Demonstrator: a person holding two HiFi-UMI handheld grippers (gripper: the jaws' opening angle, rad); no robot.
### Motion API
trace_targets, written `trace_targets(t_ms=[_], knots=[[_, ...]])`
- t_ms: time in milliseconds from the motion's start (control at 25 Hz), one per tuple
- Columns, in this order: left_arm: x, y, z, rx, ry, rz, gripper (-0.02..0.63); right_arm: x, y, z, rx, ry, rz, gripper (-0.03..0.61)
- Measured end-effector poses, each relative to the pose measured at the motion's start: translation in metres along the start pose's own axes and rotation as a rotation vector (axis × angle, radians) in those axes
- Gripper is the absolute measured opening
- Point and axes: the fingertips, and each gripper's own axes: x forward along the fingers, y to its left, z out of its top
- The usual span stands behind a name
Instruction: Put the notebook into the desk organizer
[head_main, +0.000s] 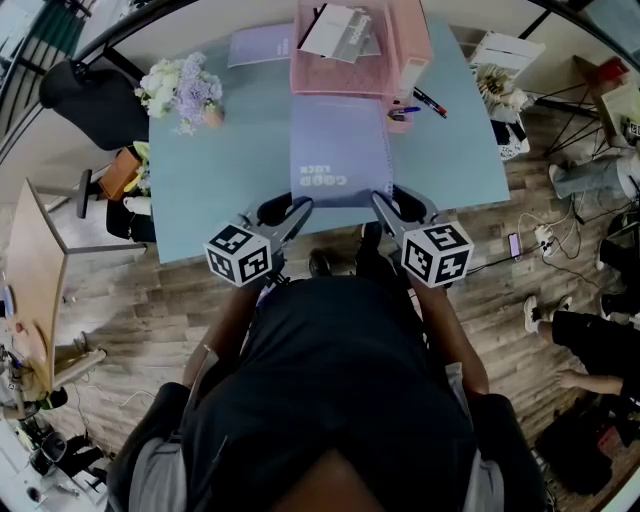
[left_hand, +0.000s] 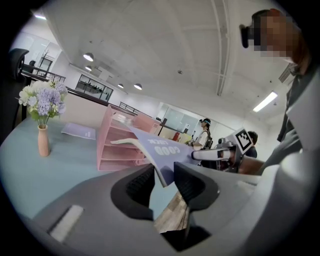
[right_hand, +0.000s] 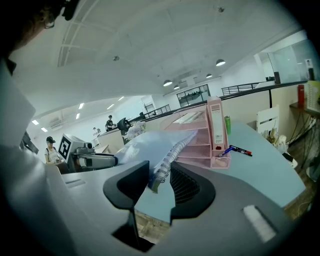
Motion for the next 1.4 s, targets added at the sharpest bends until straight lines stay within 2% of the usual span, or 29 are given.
trace_targets(t_ms=[320,1400], knots=[[0.006,0.004,-0.010,-0.026,0.012,-0.004,0.179,0.004,-0.007,-0.007,0.005,0.010,-0.008,0.130],[0.041,0.018,-0.004,-0.056,0.020,0.006,0.179,0.021,-0.040,0.003,0.004,0.027,0.001,0.130]])
